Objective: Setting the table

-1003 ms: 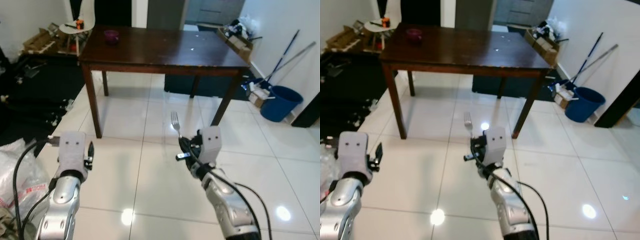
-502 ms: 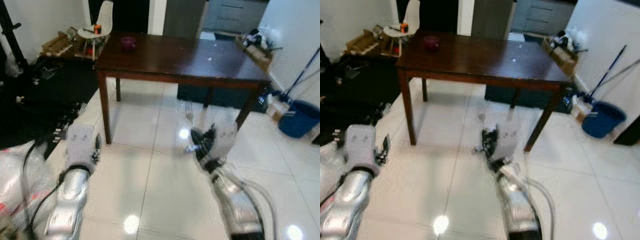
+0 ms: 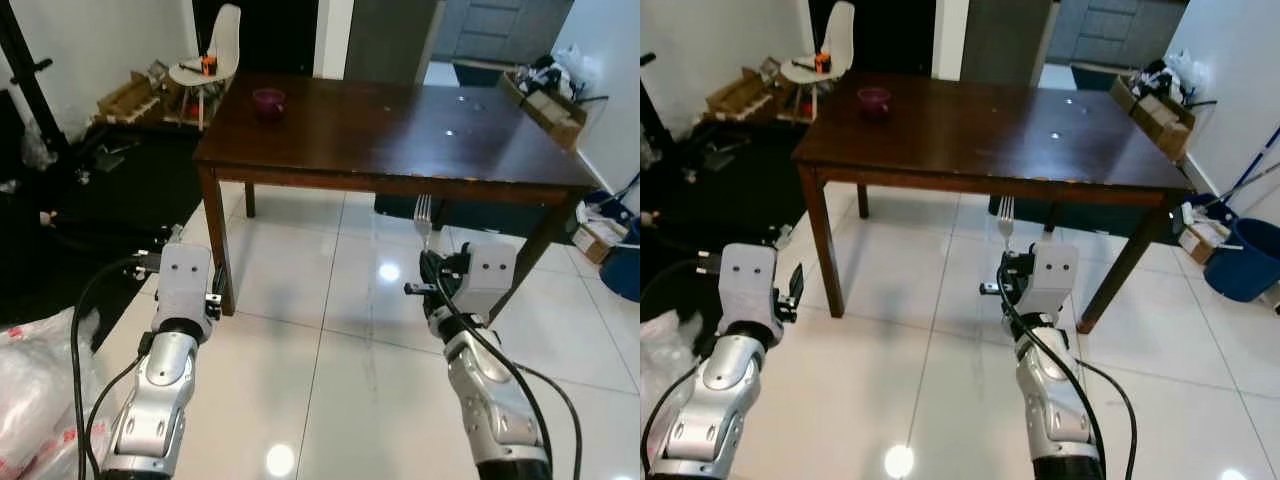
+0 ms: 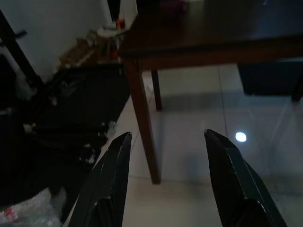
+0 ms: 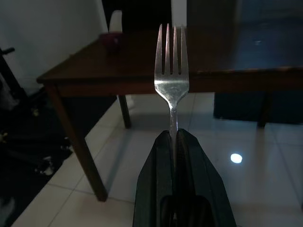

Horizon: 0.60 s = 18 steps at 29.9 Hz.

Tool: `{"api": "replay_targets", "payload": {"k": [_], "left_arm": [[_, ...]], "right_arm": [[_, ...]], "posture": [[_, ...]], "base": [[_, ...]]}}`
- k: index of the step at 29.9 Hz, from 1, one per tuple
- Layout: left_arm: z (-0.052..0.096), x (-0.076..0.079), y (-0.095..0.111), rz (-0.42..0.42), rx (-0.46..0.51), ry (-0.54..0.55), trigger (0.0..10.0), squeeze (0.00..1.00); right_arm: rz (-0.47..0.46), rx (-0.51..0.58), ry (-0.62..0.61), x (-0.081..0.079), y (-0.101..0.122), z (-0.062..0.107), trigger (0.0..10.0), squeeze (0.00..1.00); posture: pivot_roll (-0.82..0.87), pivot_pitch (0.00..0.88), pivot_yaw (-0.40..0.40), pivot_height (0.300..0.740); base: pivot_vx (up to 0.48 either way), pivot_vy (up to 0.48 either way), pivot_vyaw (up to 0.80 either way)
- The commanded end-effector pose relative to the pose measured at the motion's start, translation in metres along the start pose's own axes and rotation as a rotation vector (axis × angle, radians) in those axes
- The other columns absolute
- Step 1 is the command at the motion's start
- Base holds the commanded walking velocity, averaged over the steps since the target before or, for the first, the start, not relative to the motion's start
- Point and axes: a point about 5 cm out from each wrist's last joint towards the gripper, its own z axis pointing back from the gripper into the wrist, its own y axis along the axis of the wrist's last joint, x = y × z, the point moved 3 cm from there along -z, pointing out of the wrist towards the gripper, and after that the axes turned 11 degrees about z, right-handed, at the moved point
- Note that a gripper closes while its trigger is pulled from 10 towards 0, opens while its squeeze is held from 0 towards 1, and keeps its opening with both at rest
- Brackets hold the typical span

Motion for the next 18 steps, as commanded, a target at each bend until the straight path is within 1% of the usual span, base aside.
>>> {"api": "replay_targets", "payload": {"k": [1,7,11,18], "left_arm": [[-0.0007,0.0042,-0.0025,-0.003,-0.012,-0.019,10.0,0.02],[-0.0026,0.0100,0.0011,-0.004,-0.002,-0.047,10.0,0.01],[-0.0034,0.0111,0.0018,-0.002,0.000,-0.050,10.0,0.02],[-0.0024,0.0129,0.0008,-0.001,-0.001,-0.058,10.0,0.02]], "right_arm": [[0.012,-0.012,-0.029,0.0081,-0.0029,0.0019,10.0,0.00],[0.021,-0.023,-0.028,0.0090,-0.0051,0.0032,10.0,0.00],[0.020,-0.031,-0.003,0.0058,-0.0069,0.0042,10.0,0.00],[0.021,-0.034,0.002,0.0039,-0.0081,0.0054,10.0,0.00]], "posture": [[-0.03,0.000,0.039,0.740],[-0.03,0.000,0.049,0.740],[-0.03,0.000,0.050,0.740],[-0.03,0.000,0.051,0.740]], "base": [[0.480,0.000,0.00],[0.480,0.000,0.00],[0.480,0.000,0.00],[0.480,0.000,0.00]]}}
